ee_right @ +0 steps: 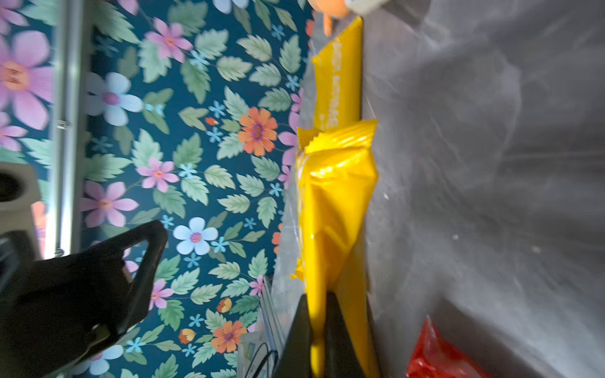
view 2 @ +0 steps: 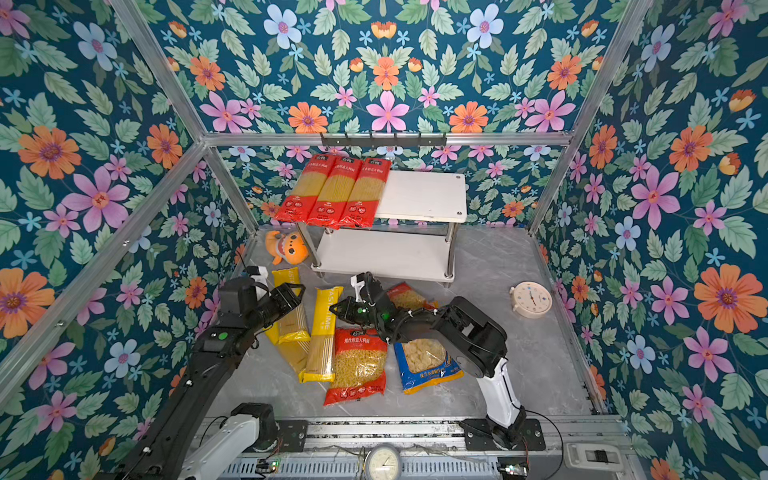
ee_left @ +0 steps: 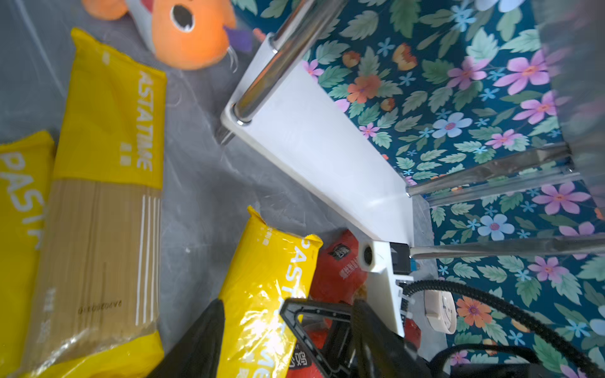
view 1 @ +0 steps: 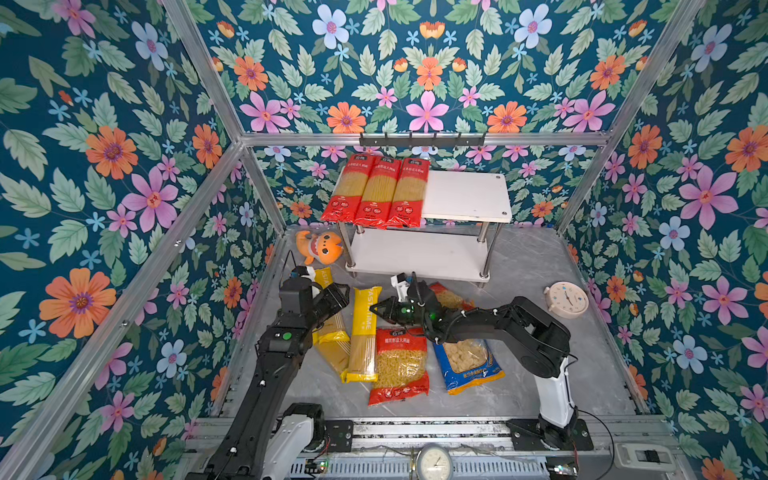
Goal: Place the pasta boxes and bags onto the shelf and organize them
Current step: 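Grasp the yellow PASTATIME spaghetti pack with the left gripper and lift it upright, then grasp the pack's lower end with the right gripper while the left gripper holds it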
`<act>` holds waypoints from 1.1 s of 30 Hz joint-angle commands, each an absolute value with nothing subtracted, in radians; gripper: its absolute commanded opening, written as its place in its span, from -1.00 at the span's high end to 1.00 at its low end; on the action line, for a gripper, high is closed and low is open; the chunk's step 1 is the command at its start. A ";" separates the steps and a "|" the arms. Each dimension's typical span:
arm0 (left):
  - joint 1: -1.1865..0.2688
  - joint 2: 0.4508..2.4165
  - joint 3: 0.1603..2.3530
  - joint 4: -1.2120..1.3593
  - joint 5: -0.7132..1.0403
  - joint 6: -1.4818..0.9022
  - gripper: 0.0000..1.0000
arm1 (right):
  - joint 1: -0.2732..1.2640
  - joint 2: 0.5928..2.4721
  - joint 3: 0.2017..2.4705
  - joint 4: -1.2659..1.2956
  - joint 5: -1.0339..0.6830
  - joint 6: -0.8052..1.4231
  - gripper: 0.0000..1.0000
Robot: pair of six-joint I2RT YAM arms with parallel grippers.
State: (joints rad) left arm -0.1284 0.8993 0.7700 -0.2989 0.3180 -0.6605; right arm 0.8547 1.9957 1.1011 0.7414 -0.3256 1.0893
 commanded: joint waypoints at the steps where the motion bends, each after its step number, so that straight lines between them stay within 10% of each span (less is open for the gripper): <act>1: -0.126 0.905 0.797 -0.294 0.393 -0.537 -0.35 | 0.826 1.921 1.035 1.045 -0.327 1.097 1.00; 23: -0.497 1.086 0.469 0.761 0.656 -0.643 -0.62 | 0.539 1.309 0.923 0.452 -0.736 0.583 1.00; 33: -0.632 1.313 0.616 0.895 0.725 -0.693 -0.36 | 0.522 1.212 0.991 0.380 -0.785 0.572 1.00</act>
